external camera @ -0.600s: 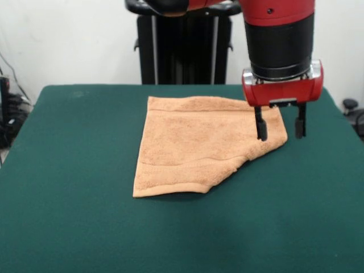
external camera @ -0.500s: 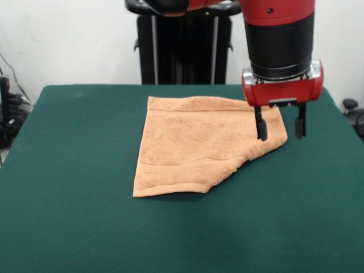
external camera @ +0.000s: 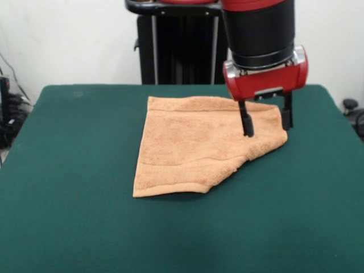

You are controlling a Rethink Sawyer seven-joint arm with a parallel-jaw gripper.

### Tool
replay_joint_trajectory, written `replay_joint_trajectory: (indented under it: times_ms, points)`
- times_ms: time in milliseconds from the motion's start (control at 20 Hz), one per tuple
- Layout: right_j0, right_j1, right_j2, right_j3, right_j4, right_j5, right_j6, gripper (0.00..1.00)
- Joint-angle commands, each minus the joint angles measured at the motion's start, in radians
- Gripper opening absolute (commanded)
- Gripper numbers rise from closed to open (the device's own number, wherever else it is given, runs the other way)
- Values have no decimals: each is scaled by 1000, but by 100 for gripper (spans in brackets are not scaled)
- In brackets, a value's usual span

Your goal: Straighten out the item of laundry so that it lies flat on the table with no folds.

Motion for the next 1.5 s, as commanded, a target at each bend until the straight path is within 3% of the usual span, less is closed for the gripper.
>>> replay_joint_trajectory:
  times_ms: [50,300,750,1500]
  points:
    - [17,-25,68,64,16,128,-329,100]
    - [5,-81,79,79,58,172,-324,100]
    - [-18,-89,80,89,61,175,-343,100]
    - [-166,32,92,68,19,165,-510,100]
